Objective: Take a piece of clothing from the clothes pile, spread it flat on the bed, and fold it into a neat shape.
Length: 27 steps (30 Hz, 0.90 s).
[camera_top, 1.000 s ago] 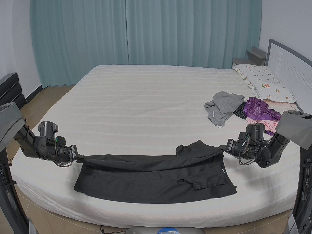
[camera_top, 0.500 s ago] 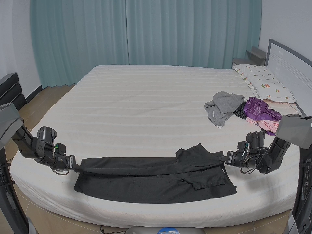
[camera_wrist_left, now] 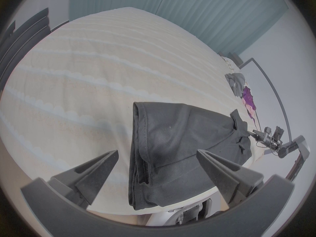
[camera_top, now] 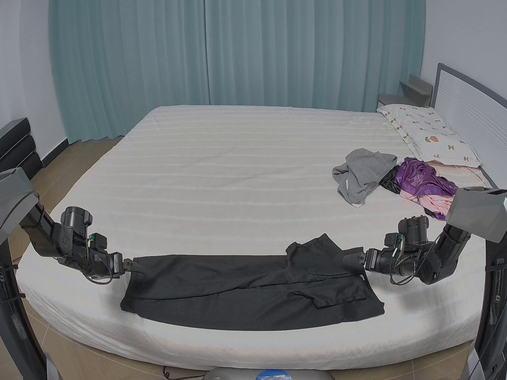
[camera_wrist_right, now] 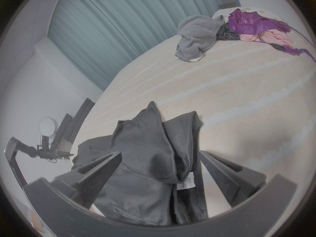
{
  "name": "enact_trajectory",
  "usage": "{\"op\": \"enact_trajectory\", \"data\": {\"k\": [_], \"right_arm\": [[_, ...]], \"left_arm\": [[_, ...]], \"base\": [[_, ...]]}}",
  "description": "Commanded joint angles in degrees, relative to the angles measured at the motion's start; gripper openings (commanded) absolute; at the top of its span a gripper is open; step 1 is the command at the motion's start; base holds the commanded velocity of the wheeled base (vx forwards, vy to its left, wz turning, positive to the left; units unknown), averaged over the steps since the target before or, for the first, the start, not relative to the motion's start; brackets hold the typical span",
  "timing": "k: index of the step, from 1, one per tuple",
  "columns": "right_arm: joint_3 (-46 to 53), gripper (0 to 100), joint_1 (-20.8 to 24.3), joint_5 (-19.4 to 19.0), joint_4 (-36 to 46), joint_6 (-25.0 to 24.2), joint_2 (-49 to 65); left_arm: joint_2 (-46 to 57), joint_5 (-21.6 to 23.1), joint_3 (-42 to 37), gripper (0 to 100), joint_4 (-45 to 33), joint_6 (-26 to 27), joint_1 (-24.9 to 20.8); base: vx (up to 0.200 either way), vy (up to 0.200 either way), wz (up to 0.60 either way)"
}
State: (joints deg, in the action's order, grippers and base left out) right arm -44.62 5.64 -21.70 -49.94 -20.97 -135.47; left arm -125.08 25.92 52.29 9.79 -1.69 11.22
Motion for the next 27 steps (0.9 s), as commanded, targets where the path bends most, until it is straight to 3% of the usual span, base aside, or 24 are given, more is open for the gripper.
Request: {"op": "enact_trajectory", "data": {"k": [1, 6, 10, 14, 19, 27], "right_arm": [[-0.1, 100, -0.2, 0.0, -0.3, -3.4, 2.2], [1.7, 100, 0.4, 1.7, -2.6, -10.2, 3.3], [1.8, 100, 0.6, 6.2, -4.3, -19.5, 2.8], [2.3, 100, 0.1, 6.8, -6.6, -23.0, 1.4], [2.5, 100, 0.1, 6.8, -7.6, -23.2, 0.6], [2.7, 100, 0.1, 6.8, -7.6, -23.3, -0.1]], "left_arm": [[-0.1, 0.1, 1.7, 100, 0.1, -3.1, 0.0], [0.4, 0.3, 3.2, 100, 0.5, -10.7, -0.8], [0.2, -0.8, 4.1, 100, 1.2, -19.3, -3.7], [-2.4, -2.2, 7.1, 100, 3.7, -26.6, -6.2], [-7.5, -10.9, 8.6, 100, 7.3, -27.7, -8.4], [-8.1, -11.2, 8.7, 100, 8.5, -27.7, -8.5]], "base": [[0.000, 0.000, 0.00], [0.000, 0.000, 0.00], [0.000, 0.000, 0.00], [0.000, 0.000, 0.00], [0.000, 0.000, 0.00], [0.000, 0.000, 0.00]]}}
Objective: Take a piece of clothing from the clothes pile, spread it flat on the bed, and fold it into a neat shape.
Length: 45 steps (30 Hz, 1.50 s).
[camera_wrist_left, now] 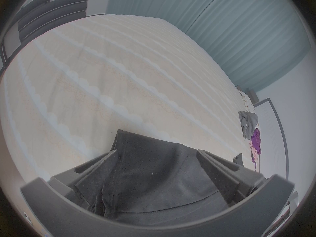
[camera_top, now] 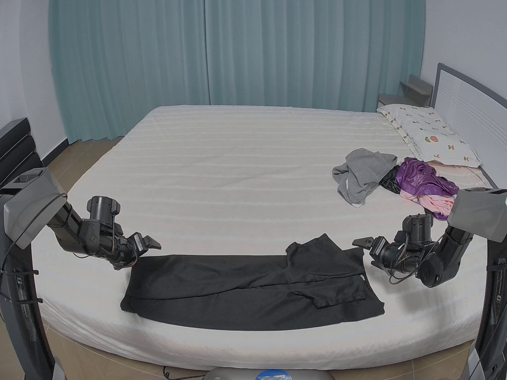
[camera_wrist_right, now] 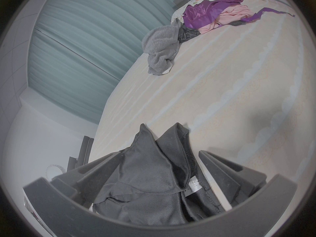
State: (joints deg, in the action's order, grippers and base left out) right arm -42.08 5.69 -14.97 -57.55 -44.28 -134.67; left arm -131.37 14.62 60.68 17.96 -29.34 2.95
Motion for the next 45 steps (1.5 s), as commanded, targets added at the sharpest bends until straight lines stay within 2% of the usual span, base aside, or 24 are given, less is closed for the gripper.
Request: {"op": "enact_trajectory", "data": {"k": [1, 4, 5, 13, 19, 25, 31, 32, 37, 41, 45], "right_arm": [[0.2, 100, 0.0, 0.0, 0.0, 0.0, -0.8], [0.0, 100, 0.1, 0.0, 0.0, 0.0, -0.9], [0.0, 100, 0.0, 0.0, 0.0, 0.0, -0.9], [0.2, 100, -0.2, 0.0, 0.0, 0.0, -0.8], [0.2, 100, -0.2, 0.0, -0.1, -0.1, -0.7], [0.2, 100, -0.2, 0.0, -0.1, -0.1, -0.8], [0.2, 100, -0.2, -0.1, -0.1, -0.2, -0.8], [0.2, 100, -0.2, -0.1, -0.1, -0.2, -0.8], [0.4, 100, -0.2, 0.0, -0.1, -0.2, -0.7], [1.0, 100, -0.4, 0.0, -0.1, -0.2, -0.2], [1.1, 100, -0.5, -0.1, -0.1, -0.3, -0.2]], "left_arm": [[-2.2, 0.0, 0.3, 100, 0.9, 0.1, -0.1], [-3.2, -0.6, 0.5, 100, 2.4, 0.1, -0.1], [-3.2, -0.6, 0.6, 0, 2.6, 0.1, -0.1], [-3.0, -0.6, 1.1, 0, 3.1, -0.5, 1.0], [-2.8, -0.1, 2.9, 0, 3.0, -1.1, 3.6], [-2.4, 0.4, 3.9, 0, 3.1, -4.2, 3.8], [-0.6, 2.2, 2.9, 0, 2.4, -4.8, 3.6], [-0.6, 2.2, 2.9, 100, 2.4, -4.8, 3.6], [-0.6, 2.3, 2.2, 100, 2.3, -5.3, 3.6], [3.0, 2.8, -2.1, 100, 2.3, -8.2, 3.7], [9.4, 9.1, -11.2, 100, 3.0, -7.9, 3.4]], "base": [[0.000, 0.000, 0.00], [0.000, 0.000, 0.00], [0.000, 0.000, 0.00], [0.000, 0.000, 0.00], [0.000, 0.000, 0.00], [0.000, 0.000, 0.00], [0.000, 0.000, 0.00], [0.000, 0.000, 0.00], [0.000, 0.000, 0.00], [0.000, 0.000, 0.00], [0.000, 0.000, 0.00]]}}
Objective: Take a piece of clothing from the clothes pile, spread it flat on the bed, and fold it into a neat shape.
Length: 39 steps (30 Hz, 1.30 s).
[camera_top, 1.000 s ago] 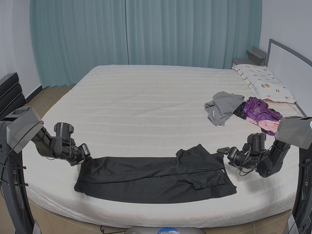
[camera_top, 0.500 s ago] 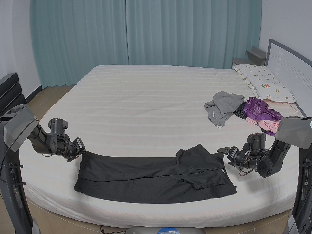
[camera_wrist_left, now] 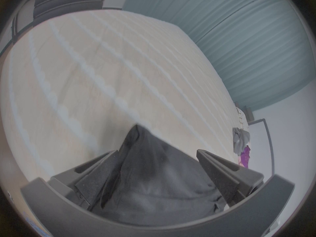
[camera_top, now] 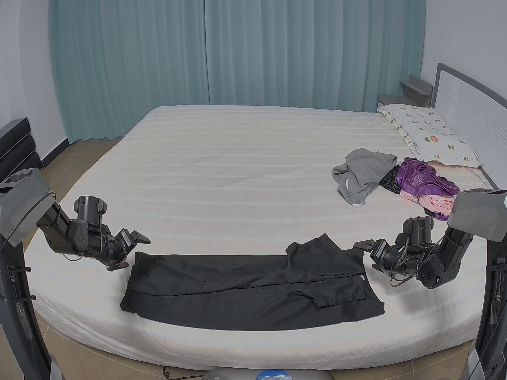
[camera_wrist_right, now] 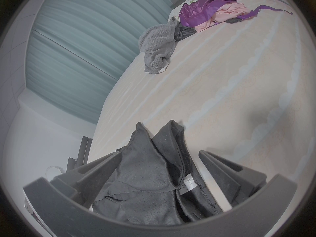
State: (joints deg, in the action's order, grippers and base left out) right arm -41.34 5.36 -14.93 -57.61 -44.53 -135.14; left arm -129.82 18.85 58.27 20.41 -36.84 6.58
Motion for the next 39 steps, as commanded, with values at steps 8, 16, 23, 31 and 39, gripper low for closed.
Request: {"op": "enact_trajectory", "data": {"k": [8, 16, 23, 31, 39], "right_arm": [[1.6, 100, 0.3, 0.1, -0.6, -1.1, 0.4], [2.5, 100, 0.4, 0.1, -2.4, -1.1, 0.3], [2.8, 100, 0.3, 0.1, -2.4, -1.1, 0.3], [3.3, 100, 0.3, 0.1, -2.6, -1.1, 0.5], [5.2, 100, 0.9, 0.3, -4.2, -0.8, 2.9]], "left_arm": [[6.7, 4.9, -13.3, 100, 0.7, 5.6, -1.0], [6.9, 0.8, -14.8, 100, 0.7, 5.6, -1.0], [7.1, 0.9, -15.8, 100, 0.7, 5.6, -1.2], [6.6, 0.1, -17.1, 0, 2.3, 6.5, -2.1], [6.9, -4.1, -17.6, 0, 2.2, 6.6, -2.0]], "base": [[0.000, 0.000, 0.00], [0.000, 0.000, 0.00], [0.000, 0.000, 0.00], [0.000, 0.000, 0.00], [0.000, 0.000, 0.00]]}}
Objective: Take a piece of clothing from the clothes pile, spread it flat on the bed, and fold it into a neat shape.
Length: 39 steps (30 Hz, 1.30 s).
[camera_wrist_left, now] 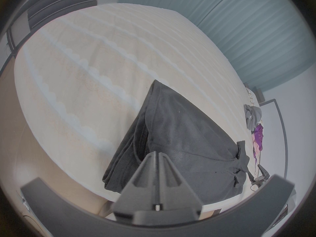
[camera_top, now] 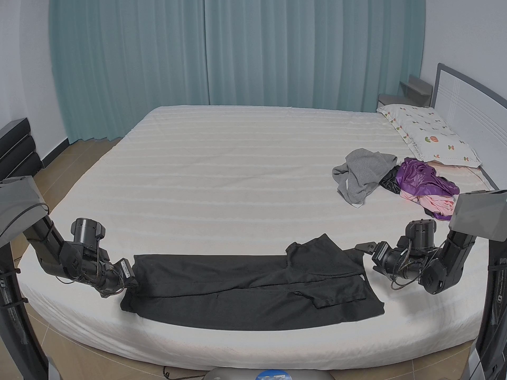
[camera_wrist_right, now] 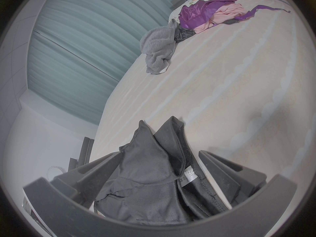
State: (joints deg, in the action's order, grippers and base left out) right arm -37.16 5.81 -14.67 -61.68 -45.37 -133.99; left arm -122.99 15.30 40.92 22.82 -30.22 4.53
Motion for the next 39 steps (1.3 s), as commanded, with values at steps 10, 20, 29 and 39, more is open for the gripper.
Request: {"op": "enact_trajectory", "data": {"k": [10, 20, 29, 39], "right_arm": [[2.8, 100, 2.0, 0.3, -0.2, -0.1, 3.1], [3.8, 100, 2.5, 0.2, -0.2, -0.2, 2.5], [3.9, 100, 2.5, 0.2, -0.3, -0.2, 2.6], [4.1, 100, 2.5, 0.3, -0.3, -0.2, 2.5]], "left_arm": [[5.5, -0.4, -2.3, 0, -0.5, 2.2, 1.1], [3.1, 2.5, -2.3, 100, 0.2, 2.3, 0.9], [-0.4, 1.7, -2.6, 100, 5.0, 2.4, -0.1], [-1.8, 0.3, -2.3, 100, 6.5, 2.4, -1.3]], "base": [[0.000, 0.000, 0.00], [0.000, 0.000, 0.00], [0.000, 0.000, 0.00], [0.000, 0.000, 0.00]]}}
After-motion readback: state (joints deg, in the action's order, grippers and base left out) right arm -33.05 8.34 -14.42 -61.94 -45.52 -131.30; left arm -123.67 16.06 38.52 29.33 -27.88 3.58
